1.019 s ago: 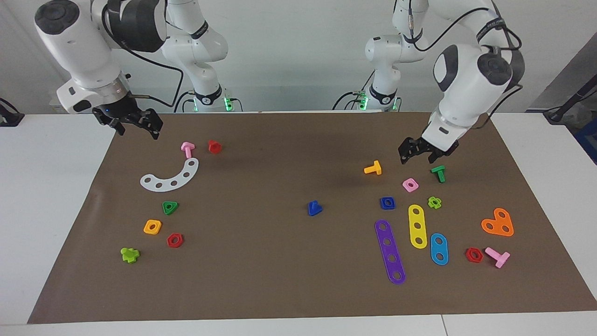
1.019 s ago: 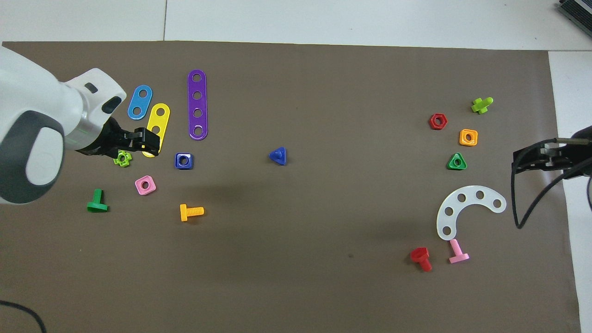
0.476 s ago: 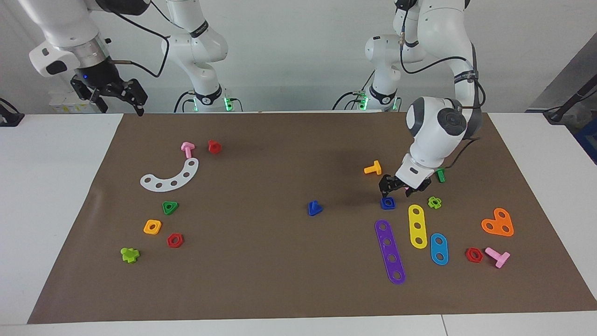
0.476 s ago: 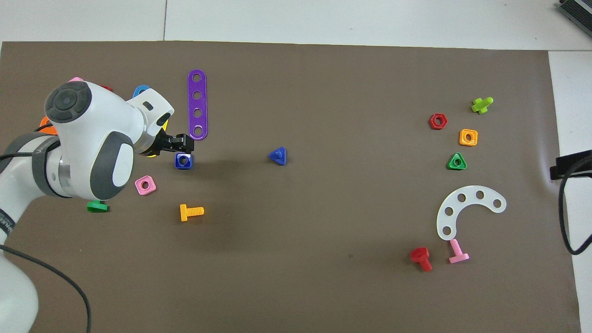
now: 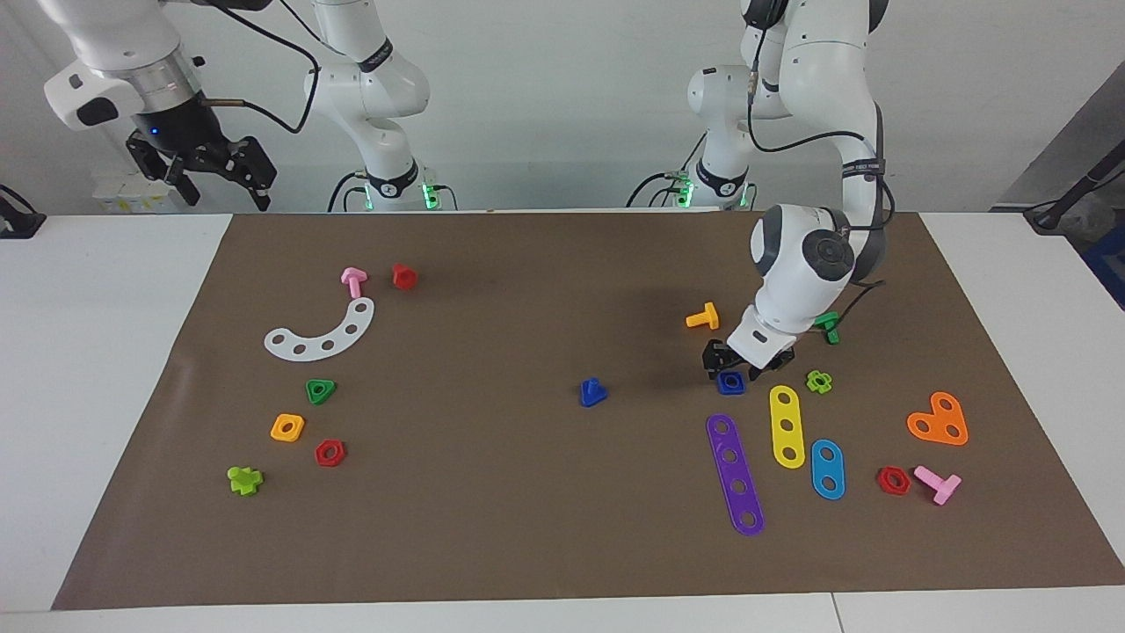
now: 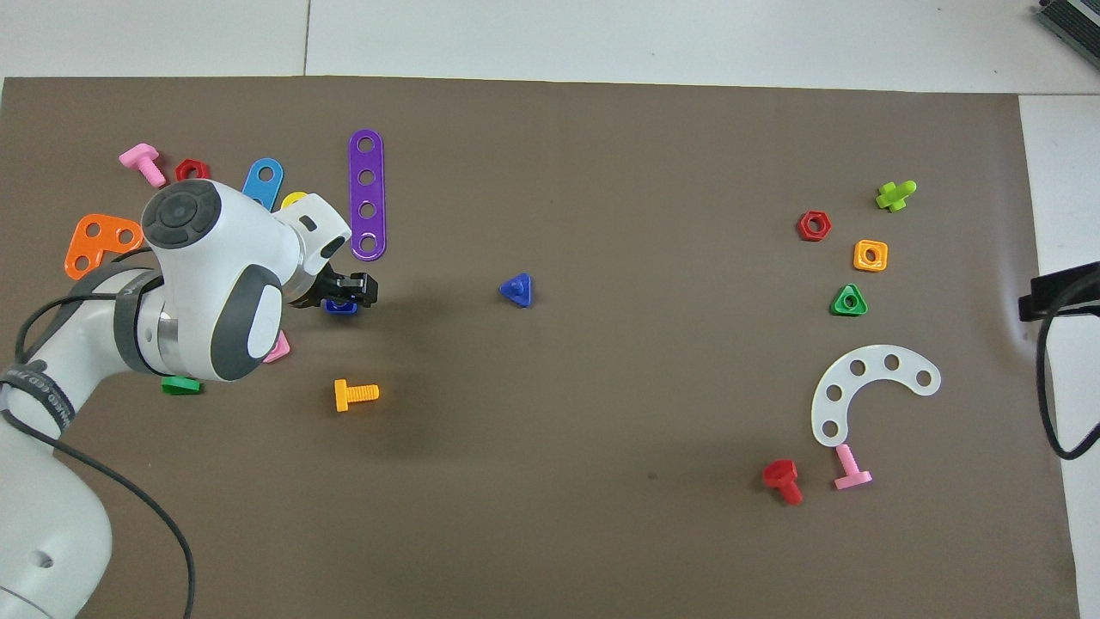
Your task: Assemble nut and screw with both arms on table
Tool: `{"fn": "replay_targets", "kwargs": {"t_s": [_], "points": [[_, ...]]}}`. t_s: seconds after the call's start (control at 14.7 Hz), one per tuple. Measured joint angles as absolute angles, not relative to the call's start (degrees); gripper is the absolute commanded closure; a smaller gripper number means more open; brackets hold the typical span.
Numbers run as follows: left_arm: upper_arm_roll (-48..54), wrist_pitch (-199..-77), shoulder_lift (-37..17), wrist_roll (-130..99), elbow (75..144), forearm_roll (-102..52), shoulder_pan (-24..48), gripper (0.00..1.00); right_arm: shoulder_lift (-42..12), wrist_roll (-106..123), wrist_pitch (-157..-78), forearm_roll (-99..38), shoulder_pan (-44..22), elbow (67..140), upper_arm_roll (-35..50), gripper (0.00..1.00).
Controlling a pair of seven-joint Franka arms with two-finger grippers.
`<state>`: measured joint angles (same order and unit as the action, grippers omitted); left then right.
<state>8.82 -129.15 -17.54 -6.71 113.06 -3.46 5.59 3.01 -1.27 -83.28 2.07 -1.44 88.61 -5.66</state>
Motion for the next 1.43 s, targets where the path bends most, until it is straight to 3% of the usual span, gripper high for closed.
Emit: {"fn": "replay_targets", "kwargs": {"t_s": [0.54,0.68,0.82,1.16,1.36,1.43], "points": [[8.47,-132.8,-18.66,-6.66,114.24,-1.4,5.59,0.24,2.45,-1.51,-85.6,1.54,-2.7,91.11,-5.65,0.0],[8.48,-134.08,-19.09,-6.67,114.73,-1.39,5.6,0.29,2.49,-1.57,-86.31,1.54,-2.69,91.43,-5.65,0.0],[8.48,-134.55,-19.32,-6.67,114.91,-1.36,5.6,0.41,2.7,-1.57,-86.4,1.54,-2.69,91.43,-5.65,0.0],[8.49,-134.48,-18.86,-6.66,114.73,1.38,5.64,0.84,2.99,-1.57,-86.4,1.54,-2.69,91.44,-5.65,0.0],[8.52,-134.35,-19.0,-6.66,113.97,1.53,5.71,0.98,2.99,-1.57,-86.4,1.53,-2.69,91.47,-5.65,0.0],[8.62,-133.75,-19.18,-6.7,112.93,1.54,5.95,0.99,2.99,-1.57,-86.4,1.53,-2.69,91.48,-5.65,0.0]]}}
